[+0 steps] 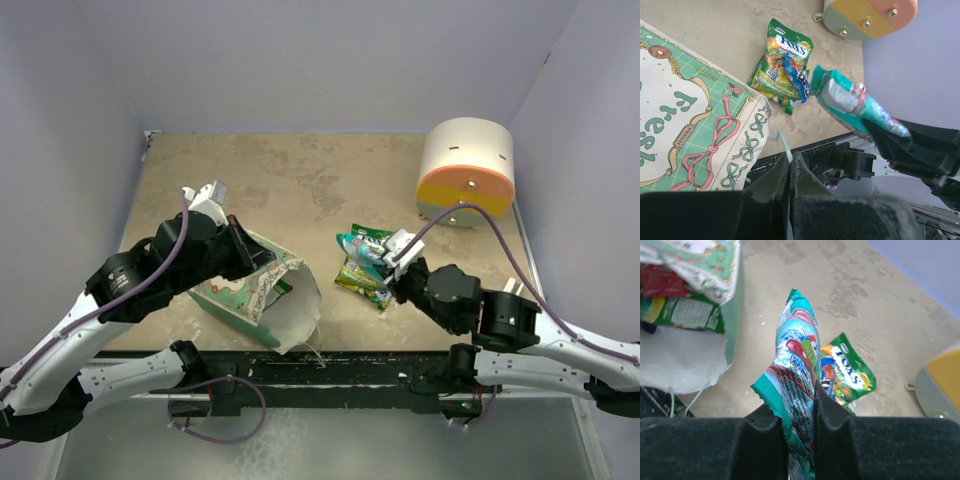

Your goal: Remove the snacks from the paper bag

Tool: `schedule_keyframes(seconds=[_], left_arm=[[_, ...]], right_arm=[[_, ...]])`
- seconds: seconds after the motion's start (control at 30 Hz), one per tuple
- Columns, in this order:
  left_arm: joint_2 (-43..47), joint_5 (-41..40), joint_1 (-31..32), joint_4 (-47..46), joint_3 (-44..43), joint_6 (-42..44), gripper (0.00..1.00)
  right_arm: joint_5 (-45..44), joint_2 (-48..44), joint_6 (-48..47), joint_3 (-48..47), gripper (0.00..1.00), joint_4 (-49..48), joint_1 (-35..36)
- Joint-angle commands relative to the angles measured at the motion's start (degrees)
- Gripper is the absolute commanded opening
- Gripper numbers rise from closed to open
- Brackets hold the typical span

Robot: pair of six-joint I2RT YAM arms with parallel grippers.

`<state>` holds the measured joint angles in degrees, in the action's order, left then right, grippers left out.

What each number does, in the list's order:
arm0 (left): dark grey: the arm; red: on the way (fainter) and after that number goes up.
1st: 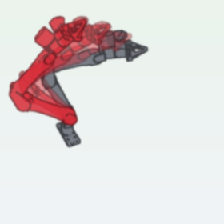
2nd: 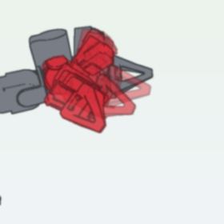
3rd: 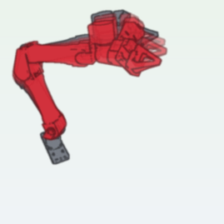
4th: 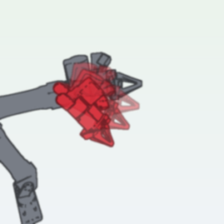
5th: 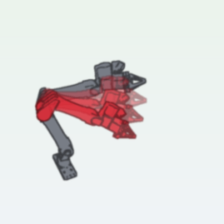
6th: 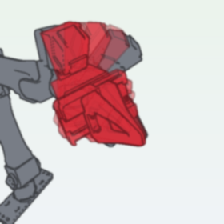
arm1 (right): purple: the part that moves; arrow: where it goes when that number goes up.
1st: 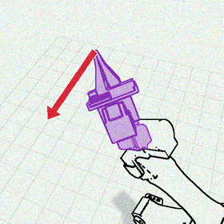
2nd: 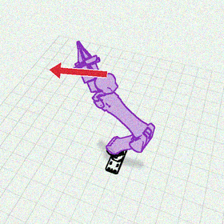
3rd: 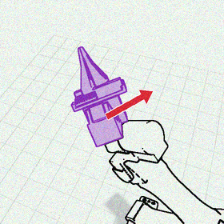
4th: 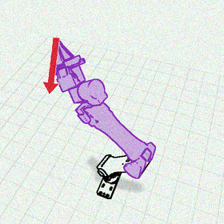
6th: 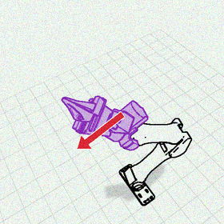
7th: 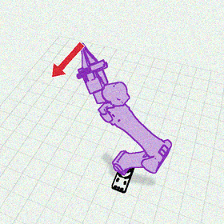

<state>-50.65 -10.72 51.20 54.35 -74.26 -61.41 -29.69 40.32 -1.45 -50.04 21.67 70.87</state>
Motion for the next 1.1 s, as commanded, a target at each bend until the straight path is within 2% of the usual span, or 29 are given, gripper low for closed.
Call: schedule_keyframes(seconds=[0.0, 0.13, 0.2, 0.27, 0.33, 0.4, 0.6, 0.9, 1.0, 1.07], left_arm=[[-1.0, 0.2, 0.2, -3.0, -2.4, 1.9, 0.0], [-1.1, 0.5, 0.2, -3.0, -2.7, 2.4, 0.0], [-0.8, 0.6, 0.2, -3.3, -2.7, 2.5, 0.0], [-0.5, 0.7, 0.2, -3.5, -2.6, 2.6, 0.0], [-0.4, 1.1, 0.2, -4.0, -2.3, 2.6, 0.0], [-0.4, 1.7, 0.2, -4.7, -2.0, 2.8, 0.0], [-0.1, 2.1, 0.2, -5.2, -1.9, 2.8, 0.0], [3.2, -0.3, 0.2, -2.7, -1.3, 0.6, 0.0], [3.8, -0.4, 0.2, -2.2, -1.3, 0.5, 0.0], [4.0, -0.4, 0.2, -2.0, -1.4, 0.4, 0.0]], right_arm=[[-16.0, -0.3, 7.0, -4.8, 0.0, 0.6, 0.0], [-25.5, 5.8, 11.2, -7.1, 0.0, 4.0, -1.1], [-27.0, 9.2, 12.2, -8.6, 0.0, 5.2, -5.2], [-23.8, 12.4, 12.5, -10.0, 0.0, 5.5, -11.9], [-15.7, 14.8, 9.6, -10.3, 0.0, 3.0, -18.7], [-10.9, 17.6, 6.0, -11.4, 0.0, 1.5, -21.3], [-6.6, 27.2, -2.6, -15.6, 0.0, 3.5, -21.5], [-3.0, 38.2, -2.3, -19.9, 0.0, 8.3, -21.3], [0.2, 40.7, -2.2, -19.8, 0.0, 6.9, -21.3], [2.5, 42.1, -1.7, -19.7, 0.03, 5.7, -21.2]])
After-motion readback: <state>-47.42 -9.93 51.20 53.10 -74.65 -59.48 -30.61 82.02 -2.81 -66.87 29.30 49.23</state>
